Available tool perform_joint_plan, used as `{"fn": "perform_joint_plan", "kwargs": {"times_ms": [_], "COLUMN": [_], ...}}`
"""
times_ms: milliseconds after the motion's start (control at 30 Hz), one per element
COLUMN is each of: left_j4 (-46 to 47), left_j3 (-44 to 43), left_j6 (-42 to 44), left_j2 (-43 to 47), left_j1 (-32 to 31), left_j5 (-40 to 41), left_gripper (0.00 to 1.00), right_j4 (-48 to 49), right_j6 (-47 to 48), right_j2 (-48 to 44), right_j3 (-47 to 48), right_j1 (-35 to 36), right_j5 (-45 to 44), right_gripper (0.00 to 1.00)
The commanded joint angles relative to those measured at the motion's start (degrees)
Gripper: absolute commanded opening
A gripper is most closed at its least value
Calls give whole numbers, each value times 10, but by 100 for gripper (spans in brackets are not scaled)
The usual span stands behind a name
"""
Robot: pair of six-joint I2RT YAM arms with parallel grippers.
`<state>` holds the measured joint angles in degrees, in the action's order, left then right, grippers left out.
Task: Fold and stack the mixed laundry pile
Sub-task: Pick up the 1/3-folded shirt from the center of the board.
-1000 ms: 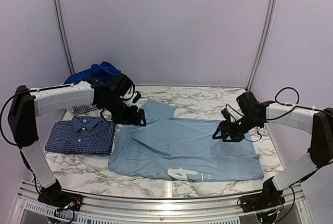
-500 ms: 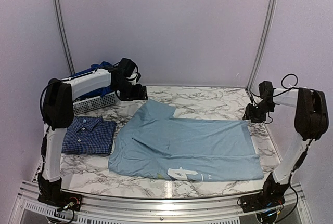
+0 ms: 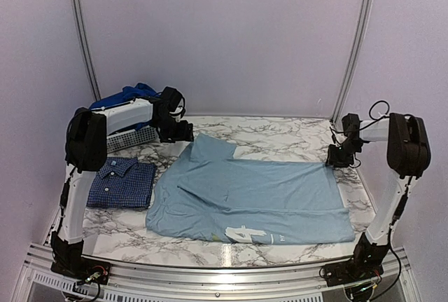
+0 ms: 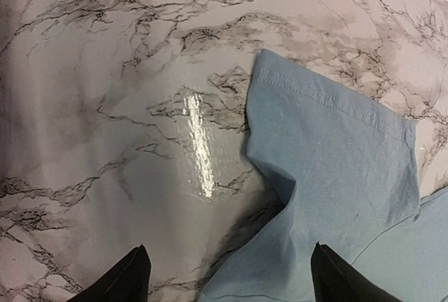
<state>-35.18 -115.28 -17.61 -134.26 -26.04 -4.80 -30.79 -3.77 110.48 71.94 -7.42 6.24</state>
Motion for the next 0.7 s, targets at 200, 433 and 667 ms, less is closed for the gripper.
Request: {"fn": "perform_joint_plan", "kwargs": {"times_ms": [200, 433, 667], "left_j4": [-11, -9, 16], "left_j3": [-49, -78, -87], "left_j6": [6, 14, -6], "left_j2": [-59, -97, -109], "left_j1": [6, -1, 11], "left_j5": [6, -67, -91], "left_gripper": [81, 68, 14], "right_j4": [14, 10, 14], "right_j6": [13, 11, -1], "right_j2": [43, 53, 56], "right_j3": [12, 10, 15], "right_j1": [0, 0, 0], "right_j5": [6, 17, 44], "right_gripper": [25, 4, 0]}}
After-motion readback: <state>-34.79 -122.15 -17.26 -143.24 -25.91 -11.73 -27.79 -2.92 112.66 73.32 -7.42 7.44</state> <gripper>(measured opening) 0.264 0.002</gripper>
